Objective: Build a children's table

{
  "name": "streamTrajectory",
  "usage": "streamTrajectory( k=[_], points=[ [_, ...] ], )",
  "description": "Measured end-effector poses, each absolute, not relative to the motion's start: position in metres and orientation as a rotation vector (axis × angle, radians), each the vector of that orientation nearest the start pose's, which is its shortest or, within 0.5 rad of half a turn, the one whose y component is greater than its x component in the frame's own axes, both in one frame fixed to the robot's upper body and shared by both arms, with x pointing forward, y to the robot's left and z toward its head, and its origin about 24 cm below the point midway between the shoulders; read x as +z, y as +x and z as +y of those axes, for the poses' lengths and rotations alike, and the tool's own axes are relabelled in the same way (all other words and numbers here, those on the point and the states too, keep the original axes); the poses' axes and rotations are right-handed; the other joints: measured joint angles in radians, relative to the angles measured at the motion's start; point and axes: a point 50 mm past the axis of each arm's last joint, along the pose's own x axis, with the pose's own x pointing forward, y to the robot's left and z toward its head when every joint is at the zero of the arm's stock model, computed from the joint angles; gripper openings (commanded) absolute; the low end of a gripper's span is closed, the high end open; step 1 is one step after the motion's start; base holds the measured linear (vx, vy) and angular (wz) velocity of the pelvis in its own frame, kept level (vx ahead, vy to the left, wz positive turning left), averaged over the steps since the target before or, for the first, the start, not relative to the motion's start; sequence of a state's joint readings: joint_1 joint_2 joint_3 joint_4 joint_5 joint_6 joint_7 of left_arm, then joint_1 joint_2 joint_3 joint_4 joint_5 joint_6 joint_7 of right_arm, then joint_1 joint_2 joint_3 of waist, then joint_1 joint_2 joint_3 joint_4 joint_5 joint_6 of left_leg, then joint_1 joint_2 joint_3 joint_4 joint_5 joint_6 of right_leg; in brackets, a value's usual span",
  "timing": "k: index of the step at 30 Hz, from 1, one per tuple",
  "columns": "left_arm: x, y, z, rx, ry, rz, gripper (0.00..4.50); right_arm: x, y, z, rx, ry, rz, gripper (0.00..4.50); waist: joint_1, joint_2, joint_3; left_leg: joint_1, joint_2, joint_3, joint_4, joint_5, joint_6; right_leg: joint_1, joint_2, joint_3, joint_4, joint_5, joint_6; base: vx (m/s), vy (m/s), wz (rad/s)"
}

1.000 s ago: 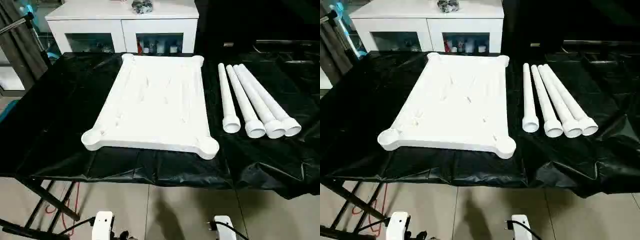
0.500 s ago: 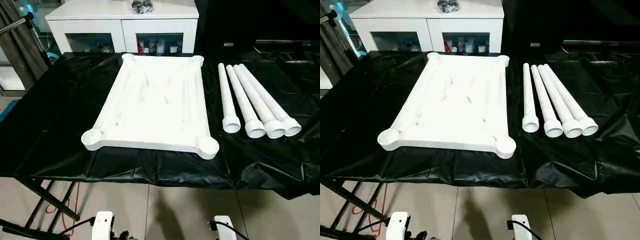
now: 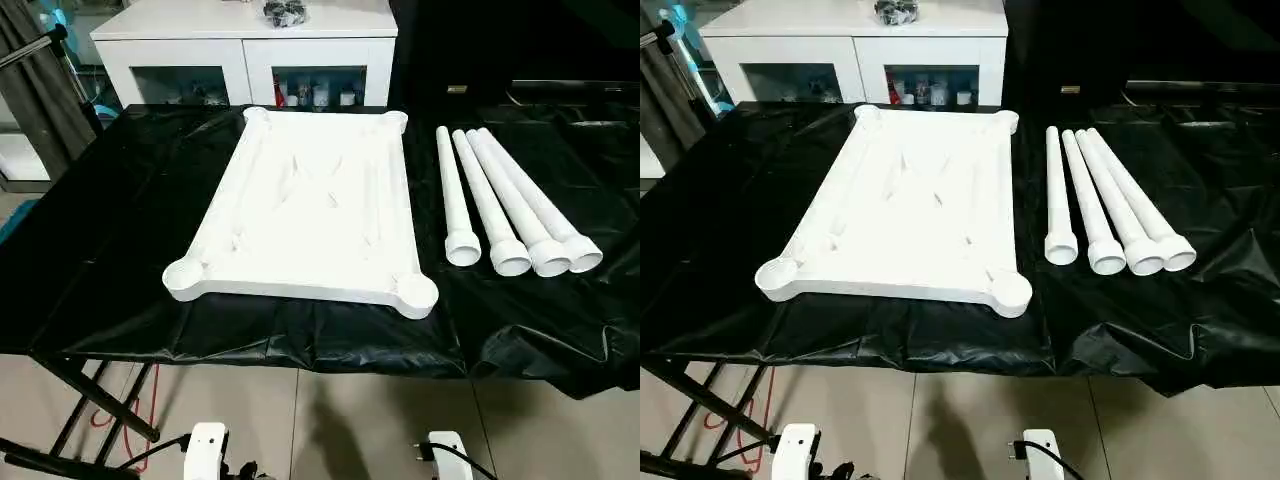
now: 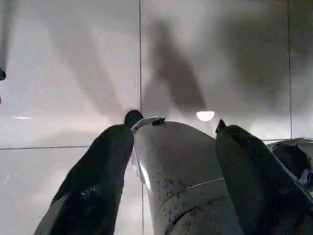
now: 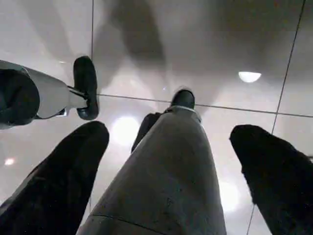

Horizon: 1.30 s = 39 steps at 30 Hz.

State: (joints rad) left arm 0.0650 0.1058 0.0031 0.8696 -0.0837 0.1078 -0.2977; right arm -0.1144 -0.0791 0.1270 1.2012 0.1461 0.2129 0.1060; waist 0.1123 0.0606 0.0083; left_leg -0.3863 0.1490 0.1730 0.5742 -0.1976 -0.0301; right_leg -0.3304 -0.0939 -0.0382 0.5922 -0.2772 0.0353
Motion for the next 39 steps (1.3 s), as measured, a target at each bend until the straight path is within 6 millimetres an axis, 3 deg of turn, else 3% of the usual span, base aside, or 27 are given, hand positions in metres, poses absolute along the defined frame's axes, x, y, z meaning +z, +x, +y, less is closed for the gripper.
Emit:
streamTrajectory(
  k=[4,5,6,7,8,9,12,13,15,21,24,30,33,39],
  points=[
    [-0.145,0.130,0.176,-0.167,-0.145,1.027,3.13,-0.164,0.122,-0.161,0.089,0.033,1.307,4.50,0.000,0.000,0.000,0.000,0.000,0.000,0.000,0.000,0.000,0.000,0.000,0.000,0.000,0.000,0.000,0.000,0.000,0.00],
    [-0.148,0.137,0.175,-0.147,-0.117,1.089,3.13,-0.164,0.125,-0.163,0.077,0.037,1.304,4.50,0.010,0.001,0.004,0.003,0.000,-0.001,0.000,0.000,0.000,0.002,0.000,-0.001,-0.001,0.000,-0.001,0.000,0.000,0.00],
    [-0.149,0.157,0.174,-0.118,-0.043,1.226,3.13,-0.162,0.134,-0.165,0.077,0.003,1.325,4.50,0.016,-0.001,0.009,-0.001,0.002,0.003,0.002,0.001,-0.001,-0.003,0.000,-0.002,0.007,0.000,0.002,-0.078,-0.027,0.20],
    [-0.142,0.177,0.174,-0.099,0.041,1.240,3.13,-0.158,0.147,-0.162,0.093,-0.024,1.291,4.50,0.002,-0.009,0.015,-0.001,0.011,0.022,-0.005,0.001,-0.001,-0.010,-0.002,0.003,0.008,0.003,0.000,-0.078,-0.027,0.20],
    [-0.138,0.184,0.171,-0.100,0.080,1.217,3.13,-0.156,0.153,-0.161,0.105,-0.052,1.267,4.50,-0.005,-0.007,0.013,0.000,0.013,0.026,-0.006,0.003,-0.004,-0.010,-0.002,0.004,0.005,0.007,-0.001,-0.050,-0.018,0.01],
    [-0.137,0.184,0.168,-0.106,0.099,1.212,3.13,-0.155,0.154,-0.164,0.101,-0.070,1.255,4.50,-0.015,-0.004,0.009,0.001,0.014,0.026,-0.004,0.009,-0.007,-0.002,-0.002,0.001,0.003,0.008,0.000,0.028,0.031,-0.22],
    [-0.146,0.166,0.160,-0.125,0.097,1.275,3.13,-0.157,0.147,-0.174,0.073,-0.097,1.278,4.50,-0.058,-0.003,0.006,-0.002,0.015,0.026,0.000,0.009,-0.003,-0.006,-0.002,0.002,0.002,0.007,0.002,0.029,0.020,-0.10],
    [-0.149,0.158,0.162,-0.119,0.095,1.305,3.13,-0.159,0.141,-0.175,0.068,-0.097,1.298,4.50,-0.061,-0.014,0.011,-0.009,0.019,0.024,0.000,0.010,-0.004,-0.011,0.001,-0.002,0.003,0.007,0.002,0.000,0.000,0.00],
    [-0.149,0.160,0.163,-0.116,0.099,1.301,3.13,-0.160,0.139,-0.176,0.063,-0.097,1.305,4.50,-0.060,-0.016,0.011,-0.019,0.025,0.023,0.006,0.013,0.001,-0.019,0.003,-0.007,0.006,0.008,0.002,0.000,0.000,0.00],
    [-0.149,0.162,0.163,-0.103,0.089,1.320,3.13,-0.158,0.147,-0.169,0.075,-0.076,1.272,4.50,-0.057,-0.010,0.012,-0.016,0.025,0.025,0.011,0.010,-0.003,-0.017,0.001,-0.006,0.011,0.007,-0.001,0.000,0.000,0.00],
    [-0.151,0.158,0.164,-0.071,0.021,1.265,3.13,-0.158,0.148,-0.171,0.055,-0.049,1.250,4.50,-0.057,-0.002,0.015,-0.016,0.024,0.026,0.012,0.010,-0.003,-0.016,0.000,-0.005,0.010,0.009,-0.003,0.000,0.000,0.00],
    [-0.152,0.153,0.160,-0.067,-0.029,1.121,3.13,-0.158,0.143,-0.178,0.054,-0.021,1.151,4.50,-0.052,-0.001,0.016,-0.016,0.024,0.026,0.012,0.010,-0.003,-0.017,0.000,-0.006,0.010,0.010,-0.003,0.000,0.000,0.00],
    [-0.151,0.135,0.170,-0.072,-0.067,1.033,3.13,-0.153,0.148,-0.179,0.101,0.015,1.057,4.50,-0.063,-0.003,0.016,-0.016,0.025,0.026,0.012,0.009,-0.003,-0.018,0.001,-0.006,0.009,0.010,-0.003,0.000,0.000,0.00],
    [-0.133,0.110,0.186,-0.115,-0.046,0.895,3.13,-0.111,0.165,-0.193,0.154,0.061,0.731,4.50,-0.049,-0.004,0.018,-0.015,0.025,0.026,0.011,0.009,-0.002,-0.017,0.001,-0.006,0.006,0.010,-0.001,0.000,0.000,0.00]
  ],
)
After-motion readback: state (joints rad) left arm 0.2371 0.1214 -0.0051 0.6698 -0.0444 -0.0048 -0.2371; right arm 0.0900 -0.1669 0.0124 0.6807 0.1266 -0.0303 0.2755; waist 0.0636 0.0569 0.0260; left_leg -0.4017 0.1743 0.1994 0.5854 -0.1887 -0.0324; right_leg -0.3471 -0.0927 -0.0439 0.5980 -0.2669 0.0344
